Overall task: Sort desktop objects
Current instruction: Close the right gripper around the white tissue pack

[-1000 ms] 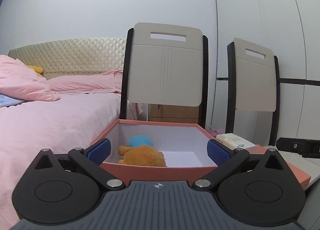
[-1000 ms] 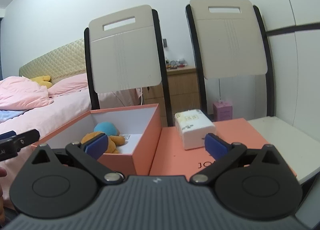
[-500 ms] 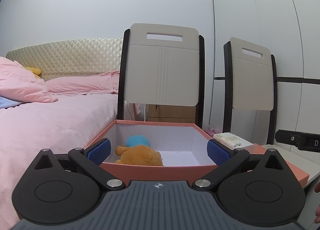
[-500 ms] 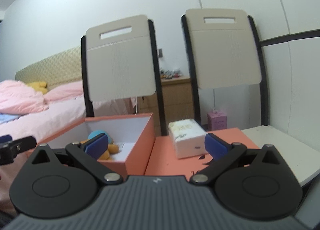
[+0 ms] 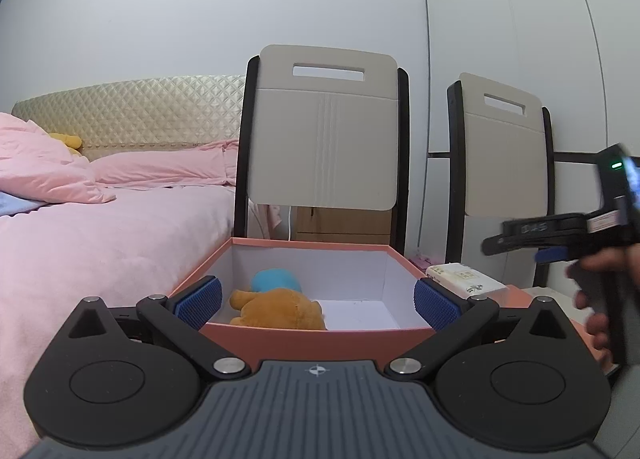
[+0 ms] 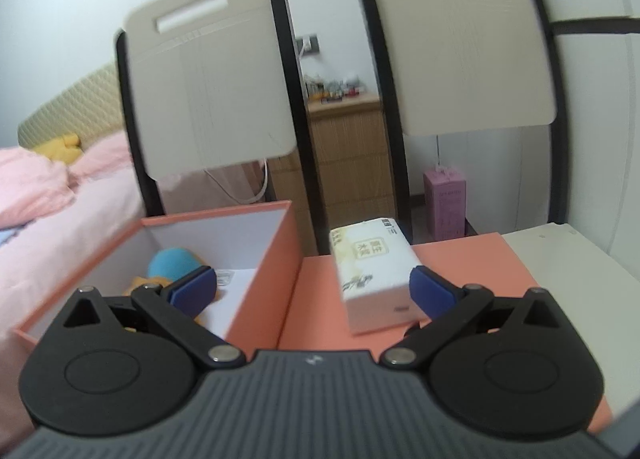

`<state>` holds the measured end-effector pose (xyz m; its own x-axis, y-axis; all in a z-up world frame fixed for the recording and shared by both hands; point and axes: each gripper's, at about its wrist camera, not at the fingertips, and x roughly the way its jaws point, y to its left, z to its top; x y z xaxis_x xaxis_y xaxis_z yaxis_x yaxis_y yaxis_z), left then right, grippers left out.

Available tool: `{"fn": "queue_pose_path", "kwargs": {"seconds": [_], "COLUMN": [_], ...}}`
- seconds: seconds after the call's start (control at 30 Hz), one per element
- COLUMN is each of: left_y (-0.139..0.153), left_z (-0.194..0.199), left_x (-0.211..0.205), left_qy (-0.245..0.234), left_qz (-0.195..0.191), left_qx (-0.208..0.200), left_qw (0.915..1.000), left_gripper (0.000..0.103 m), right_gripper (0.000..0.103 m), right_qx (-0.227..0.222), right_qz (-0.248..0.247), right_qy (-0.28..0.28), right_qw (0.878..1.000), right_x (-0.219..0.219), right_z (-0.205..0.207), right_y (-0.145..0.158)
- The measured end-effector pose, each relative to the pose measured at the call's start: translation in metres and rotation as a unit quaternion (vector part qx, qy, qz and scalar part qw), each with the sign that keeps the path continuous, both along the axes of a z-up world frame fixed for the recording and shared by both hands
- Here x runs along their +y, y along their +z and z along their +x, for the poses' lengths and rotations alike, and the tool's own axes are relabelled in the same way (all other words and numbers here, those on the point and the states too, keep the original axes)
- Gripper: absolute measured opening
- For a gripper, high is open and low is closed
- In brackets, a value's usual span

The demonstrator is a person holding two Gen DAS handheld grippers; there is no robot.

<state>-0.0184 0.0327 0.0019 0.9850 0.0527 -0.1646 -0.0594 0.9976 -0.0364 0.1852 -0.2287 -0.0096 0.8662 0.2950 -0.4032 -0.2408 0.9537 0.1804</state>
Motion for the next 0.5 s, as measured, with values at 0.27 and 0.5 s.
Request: {"fn": "queue_pose_path", "kwargs": {"seconds": [0.27, 0.5], "left_y": [-0.001, -0.005], "left_z": [0.005, 0.013], "left_x": [0.002, 0.003], "left_qy": [0.003, 0.009], "left_qz": [-0.005, -0.007], "left_qx": [0.008, 0.02], "left_qw": [1.0, 0.9997], "left_gripper": [0.103, 0.103], "right_gripper": [0.103, 0.103], "right_qx": [0.043, 0.053], "right_qz": [-0.038, -0.109], "right_qy": [-0.008, -0.007], "right_qw": [0.998, 0.993], "right_x": [-0.004, 0.014], "right_z": [0.092, 0.134], "right_y": [-0.037, -0.055]}}
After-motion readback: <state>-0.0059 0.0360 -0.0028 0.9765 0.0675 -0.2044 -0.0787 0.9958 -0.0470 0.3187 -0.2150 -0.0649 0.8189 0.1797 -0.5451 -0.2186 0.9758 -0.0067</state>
